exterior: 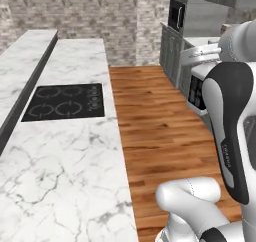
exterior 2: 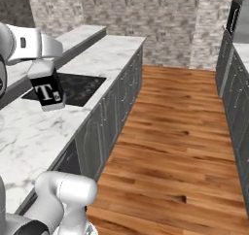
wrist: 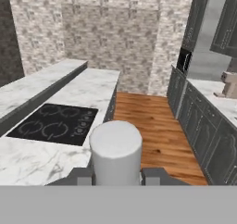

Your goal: Get the candle and the liquor from the cabinet and move them to the dining counter.

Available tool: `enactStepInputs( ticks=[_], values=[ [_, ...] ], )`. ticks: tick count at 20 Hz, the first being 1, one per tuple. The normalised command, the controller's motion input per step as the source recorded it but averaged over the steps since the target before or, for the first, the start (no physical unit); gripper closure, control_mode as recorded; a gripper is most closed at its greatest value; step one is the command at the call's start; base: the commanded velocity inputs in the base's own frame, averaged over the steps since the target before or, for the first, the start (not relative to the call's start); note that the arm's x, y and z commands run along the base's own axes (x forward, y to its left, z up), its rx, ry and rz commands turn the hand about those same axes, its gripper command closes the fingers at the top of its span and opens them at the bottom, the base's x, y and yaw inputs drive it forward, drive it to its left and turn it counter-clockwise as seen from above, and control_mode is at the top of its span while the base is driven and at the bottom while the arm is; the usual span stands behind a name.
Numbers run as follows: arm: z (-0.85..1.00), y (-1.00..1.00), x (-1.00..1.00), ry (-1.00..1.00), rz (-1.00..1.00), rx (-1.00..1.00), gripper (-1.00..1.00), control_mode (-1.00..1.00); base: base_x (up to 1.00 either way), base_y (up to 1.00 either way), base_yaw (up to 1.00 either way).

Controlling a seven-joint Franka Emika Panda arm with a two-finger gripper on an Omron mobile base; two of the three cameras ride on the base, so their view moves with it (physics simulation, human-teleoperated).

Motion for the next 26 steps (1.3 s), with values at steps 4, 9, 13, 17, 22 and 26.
enactStepInputs(
  ticks=[4,9,13,17,22,26],
  values=[
    [0.0,0.0,0.0,0.0,0.0,0.0,1.0,1.0,-0.66,0.49,0.29],
    [0.0,0.0,0.0,0.0,0.0,0.0,1.0,1.0,-0.86,0.15,0.23],
    [0.0,0.0,0.0,0.0,0.0,0.0,1.0,1.0,-0.92,0.0,0.2],
    [0.0,0.0,0.0,0.0,0.0,0.0,1.0,1.0,-0.89,-0.03,0.22],
    [0.0,0.0,0.0,0.0,0.0,0.0,1.0,1.0,-0.86,-0.02,0.21],
    [0.0,0.0,0.0,0.0,0.0,0.0,1.0,1.0,-0.85,0.0,0.22]
  ],
)
